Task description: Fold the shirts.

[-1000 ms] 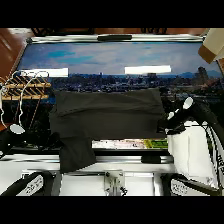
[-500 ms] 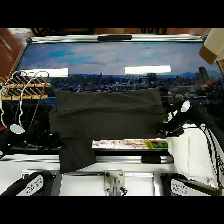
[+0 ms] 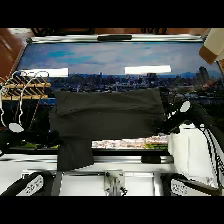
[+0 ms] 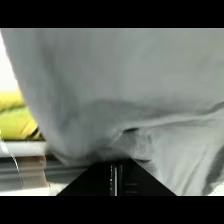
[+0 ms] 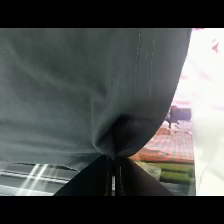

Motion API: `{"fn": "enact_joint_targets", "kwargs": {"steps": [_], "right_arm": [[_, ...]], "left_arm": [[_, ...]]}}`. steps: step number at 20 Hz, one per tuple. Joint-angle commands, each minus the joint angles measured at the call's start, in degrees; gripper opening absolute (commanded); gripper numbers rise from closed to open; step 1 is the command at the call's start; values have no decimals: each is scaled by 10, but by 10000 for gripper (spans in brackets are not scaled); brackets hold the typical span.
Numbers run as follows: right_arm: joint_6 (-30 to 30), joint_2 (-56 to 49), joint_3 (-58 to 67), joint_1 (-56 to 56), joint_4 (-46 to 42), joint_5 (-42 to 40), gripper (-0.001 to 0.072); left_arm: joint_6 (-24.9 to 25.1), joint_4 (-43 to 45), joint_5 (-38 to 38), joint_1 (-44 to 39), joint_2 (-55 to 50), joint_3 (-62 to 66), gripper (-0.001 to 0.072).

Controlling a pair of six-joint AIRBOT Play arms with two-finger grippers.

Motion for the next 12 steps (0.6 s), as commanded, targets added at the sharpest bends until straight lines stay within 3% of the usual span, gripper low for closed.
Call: {"fn": "enact_joint_targets", "kwargs": {"steps": [1, 6, 9, 12], "right_arm": [[-22, 1, 10, 0, 4, 20, 78], [-56, 7, 103, 0, 4, 17, 77], [-43, 1, 179, 0, -12, -59, 73], [-33, -60, 257, 1, -7, -64, 73]], "left_arm": [[22, -1, -14, 0, 0, 51, 29], [34, -1, -28, 0, 0, 190, 26], [28, -1, 15, 0, -13, 263, 25], [21, -2, 43, -8, -78, 316, 25]]}}
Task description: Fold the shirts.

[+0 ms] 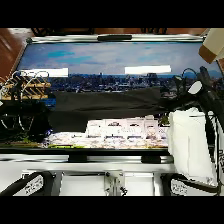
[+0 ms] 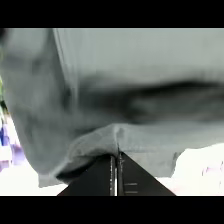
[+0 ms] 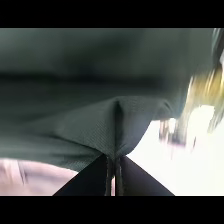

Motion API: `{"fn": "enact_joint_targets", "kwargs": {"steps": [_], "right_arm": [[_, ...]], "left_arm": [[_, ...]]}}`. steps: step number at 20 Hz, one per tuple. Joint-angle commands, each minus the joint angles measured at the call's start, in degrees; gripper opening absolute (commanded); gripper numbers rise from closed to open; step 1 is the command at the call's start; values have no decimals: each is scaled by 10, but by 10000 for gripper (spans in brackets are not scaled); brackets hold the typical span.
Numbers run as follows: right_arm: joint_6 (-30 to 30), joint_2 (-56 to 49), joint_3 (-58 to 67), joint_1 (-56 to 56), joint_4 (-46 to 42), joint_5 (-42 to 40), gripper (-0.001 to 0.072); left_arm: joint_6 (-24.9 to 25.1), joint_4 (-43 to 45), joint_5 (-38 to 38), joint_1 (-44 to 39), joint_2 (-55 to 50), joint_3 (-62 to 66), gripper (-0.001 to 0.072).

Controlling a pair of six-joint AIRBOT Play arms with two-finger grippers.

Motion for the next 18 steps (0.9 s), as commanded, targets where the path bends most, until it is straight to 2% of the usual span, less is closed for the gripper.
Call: {"fn": "enact_joint_targets", "kwargs": {"steps": [1, 4, 7, 12, 13, 14, 15, 16, 17, 18], "right_arm": [[10, -66, 94, 5, -6, -21, 73], [15, -147, 173, 29, -25, -23, 75], [49, -222, 247, 48, -67, -22, 76], [59, -270, 271, 49, -66, -35, 79], [59, -269, 271, 49, -66, -37, 101], [57, -268, 271, 49, -66, -36, 214], [57, -264, 271, 49, -66, -33, 437], [49, -258, 271, 48, -66, -25, 473], [37, -248, 271, 46, -67, -20, 473], [33, -236, 271, 43, -68, -21, 560]], "left_arm": [[-7, -5, 32, -6, -75, 76, 25], [-17, -18, 33, -7, -168, 145, 26], [-32, -20, 35, -9, -244, 210, 26], [-32, -31, 69, -9, -307, 271, 27], [-32, -46, 85, -9, -312, 271, 27], [-32, -57, 87, -9, -316, 271, 30], [-32, -60, 82, -9, -320, 271, 79], [-32, -60, 69, -9, -323, 271, 280], [-32, -60, 58, -8, -324, 271, 504], [-32, -60, 48, -8, -323, 271, 625]]}}
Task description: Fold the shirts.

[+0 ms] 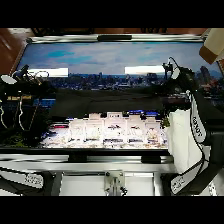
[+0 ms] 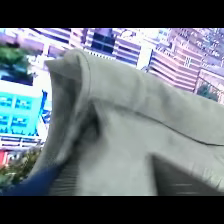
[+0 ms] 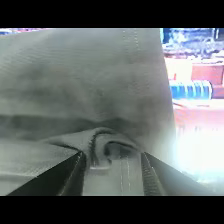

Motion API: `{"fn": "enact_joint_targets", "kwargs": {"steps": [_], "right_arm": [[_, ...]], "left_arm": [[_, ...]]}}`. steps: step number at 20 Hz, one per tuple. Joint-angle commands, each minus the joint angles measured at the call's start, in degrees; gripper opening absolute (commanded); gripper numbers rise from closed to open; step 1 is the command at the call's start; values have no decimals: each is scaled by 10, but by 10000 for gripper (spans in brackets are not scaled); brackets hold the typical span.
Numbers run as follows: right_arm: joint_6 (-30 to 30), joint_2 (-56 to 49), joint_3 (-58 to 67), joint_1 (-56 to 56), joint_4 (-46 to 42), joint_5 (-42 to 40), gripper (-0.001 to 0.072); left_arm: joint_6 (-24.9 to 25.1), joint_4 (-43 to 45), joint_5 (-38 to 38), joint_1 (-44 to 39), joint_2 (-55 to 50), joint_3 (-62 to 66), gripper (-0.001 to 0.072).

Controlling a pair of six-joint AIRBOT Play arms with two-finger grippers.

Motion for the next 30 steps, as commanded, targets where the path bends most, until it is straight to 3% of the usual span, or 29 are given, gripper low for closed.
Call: {"fn": "enact_joint_targets", "kwargs": {"steps": [1, 4, 7, 16, 18, 19, 20, 21, 24, 25, 26, 27, 30], "right_arm": [[-16, 26, 3, -9, 4, 6, 687], [-10, 26, 3, -40, 26, 18, 687], [-16, -7, 3, -66, 111, 26, 686], [-34, -46, 2, -50, 107, 41, 683], [-35, -46, 3, -41, 109, 63, 653], [-42, -46, 3, -36, 111, 77, 479], [-51, -46, 3, -30, 112, 90, 227], [-56, -44, 3, -25, 118, 100, 75], [-87, -11, 14, -23, 189, 115, 79], [-86, 10, 15, -23, 217, 115, 78], [-86, 37, 15, -22, 240, 115, 78], [-80, 64, 15, -19, 248, 122, 78], [-42, 155, 15, -4, 241, 184, 78]], "left_arm": [[1, -10, -31, 1, -7, 5, 620], [1, -10, -67, 0, 1, 5, 619], [1, -11, -92, -1, 10, 5, 618], [1, -11, -102, -1, 20, 5, 618], [36, -28, -105, -2, 20, 5, 617], [49, -47, -106, -2, 20, 5, 617], [55, -70, -107, -4, 20, 5, 617], [63, -95, -107, -6, 21, 5, 616], [88, -166, -106, -28, 24, 5, 592], [89, -183, -106, -41, 24, 5, 436], [89, -194, -106, -62, 24, 5, 191], [89, -195, -100, -90, 24, 5, 38], [86, -195, -61, -193, 15, 5, 28]]}}
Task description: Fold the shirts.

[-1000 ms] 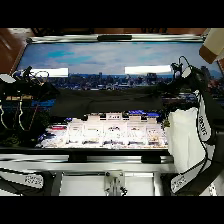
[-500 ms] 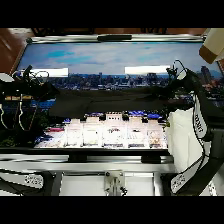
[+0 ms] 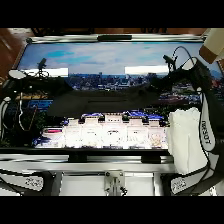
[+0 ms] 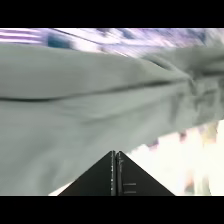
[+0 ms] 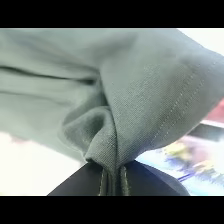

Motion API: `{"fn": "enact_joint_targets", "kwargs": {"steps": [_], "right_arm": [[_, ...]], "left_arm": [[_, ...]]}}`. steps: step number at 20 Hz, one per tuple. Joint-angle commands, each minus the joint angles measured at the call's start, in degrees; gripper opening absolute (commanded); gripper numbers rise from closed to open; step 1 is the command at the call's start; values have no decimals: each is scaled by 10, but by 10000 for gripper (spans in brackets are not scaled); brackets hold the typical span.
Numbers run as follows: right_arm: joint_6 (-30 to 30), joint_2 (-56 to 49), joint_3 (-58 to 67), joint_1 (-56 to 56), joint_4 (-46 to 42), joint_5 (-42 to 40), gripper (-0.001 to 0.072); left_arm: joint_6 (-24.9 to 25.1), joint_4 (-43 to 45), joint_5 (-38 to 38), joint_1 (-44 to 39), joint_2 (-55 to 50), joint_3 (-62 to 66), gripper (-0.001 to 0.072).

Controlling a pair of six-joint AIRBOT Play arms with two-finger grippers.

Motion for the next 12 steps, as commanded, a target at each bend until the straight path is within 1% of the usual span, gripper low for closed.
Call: {"fn": "enact_joint_targets", "kwargs": {"steps": [1, 3, 6, 9, 12], "right_arm": [[37, 98, 1, 19, 22, 77, 78], [59, 152, 1, 34, 21, 116, 78], [109, 227, 1, 58, 20, 127, 78], [152, 280, 1, 79, 19, 132, 79], [179, 317, 1, 93, 19, 135, 79]], "left_arm": [[-5, -20, 54, -115, -12, 0, 28], [-32, -20, 93, -183, -30, 0, 28], [-63, -26, 149, -260, -58, 0, 28], [-81, -35, 172, -315, -87, 0, 28], [-102, -42, 203, -358, -109, 0, 28]]}}
